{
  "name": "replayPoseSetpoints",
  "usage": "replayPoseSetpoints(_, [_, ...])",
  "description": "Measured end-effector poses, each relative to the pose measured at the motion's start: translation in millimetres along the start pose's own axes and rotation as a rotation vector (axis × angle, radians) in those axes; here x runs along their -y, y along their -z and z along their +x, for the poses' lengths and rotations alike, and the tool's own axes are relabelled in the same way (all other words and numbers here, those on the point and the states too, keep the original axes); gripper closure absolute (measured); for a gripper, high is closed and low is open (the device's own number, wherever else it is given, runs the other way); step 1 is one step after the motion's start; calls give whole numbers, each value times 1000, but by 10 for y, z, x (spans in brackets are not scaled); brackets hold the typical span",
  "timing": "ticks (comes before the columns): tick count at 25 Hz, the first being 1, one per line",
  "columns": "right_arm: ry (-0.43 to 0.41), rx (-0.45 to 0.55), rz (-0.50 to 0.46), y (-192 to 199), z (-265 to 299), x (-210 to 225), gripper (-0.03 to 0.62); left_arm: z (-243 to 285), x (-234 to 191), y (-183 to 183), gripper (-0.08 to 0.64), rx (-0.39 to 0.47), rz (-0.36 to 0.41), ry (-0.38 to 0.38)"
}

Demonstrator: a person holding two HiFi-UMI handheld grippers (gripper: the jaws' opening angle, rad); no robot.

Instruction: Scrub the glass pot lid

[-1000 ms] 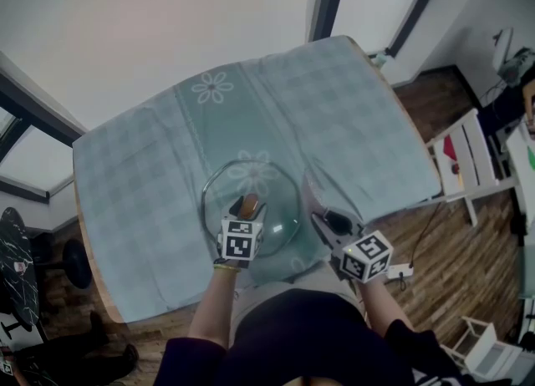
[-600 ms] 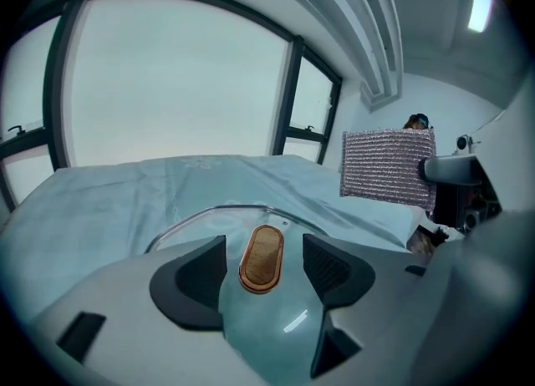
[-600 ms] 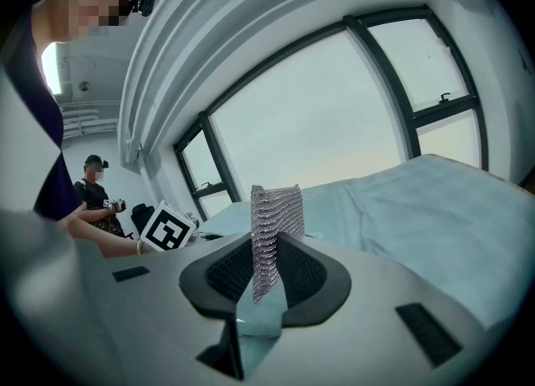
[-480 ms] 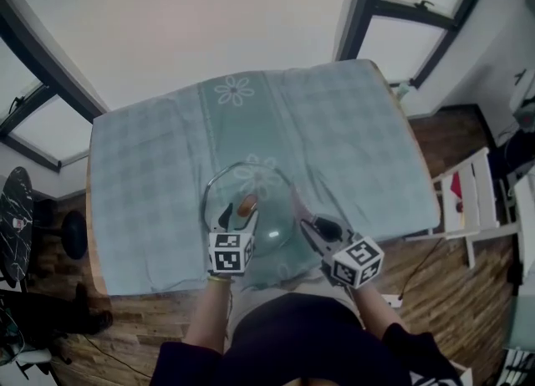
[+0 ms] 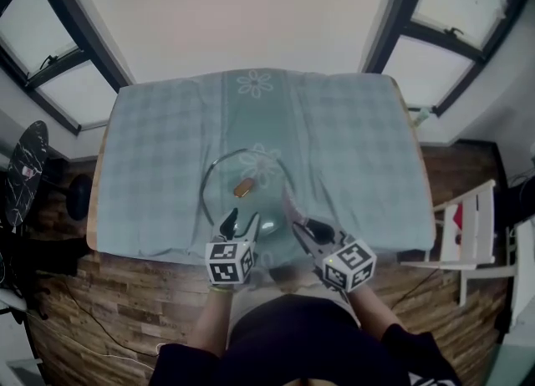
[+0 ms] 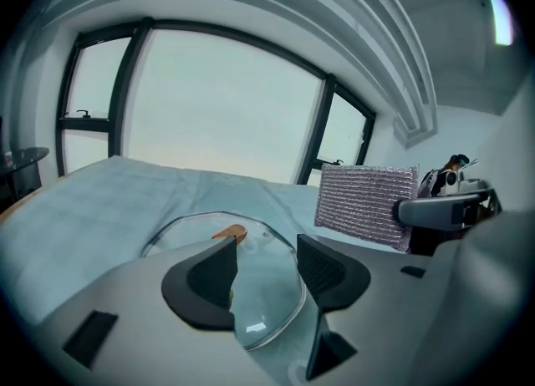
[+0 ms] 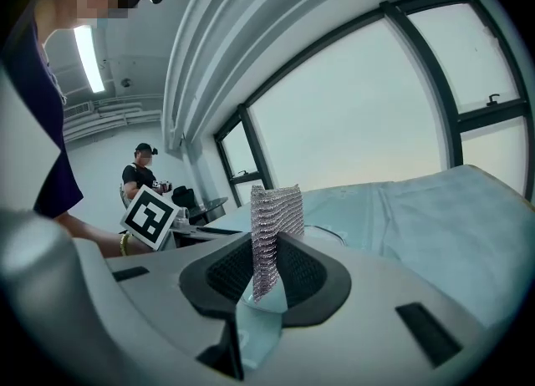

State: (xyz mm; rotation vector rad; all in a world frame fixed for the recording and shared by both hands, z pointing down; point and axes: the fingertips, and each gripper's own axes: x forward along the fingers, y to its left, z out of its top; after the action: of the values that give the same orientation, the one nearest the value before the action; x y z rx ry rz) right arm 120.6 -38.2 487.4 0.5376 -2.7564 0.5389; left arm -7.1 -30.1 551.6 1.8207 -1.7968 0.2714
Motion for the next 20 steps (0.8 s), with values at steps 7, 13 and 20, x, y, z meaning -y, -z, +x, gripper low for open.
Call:
replayPoseSetpoints(7, [-78,6,-55,115,-239,-213,511,-453,311,155,430,55,-46,-68])
replayPoseSetpoints(13, [-122,-25,-66,221,-510,-426,510,-791,588,252,511,108,-72,-111])
replayPoseSetpoints(20, [-179,-45,-124,401,-813,-653,511,-1088,880,409,551,153,-96,-138])
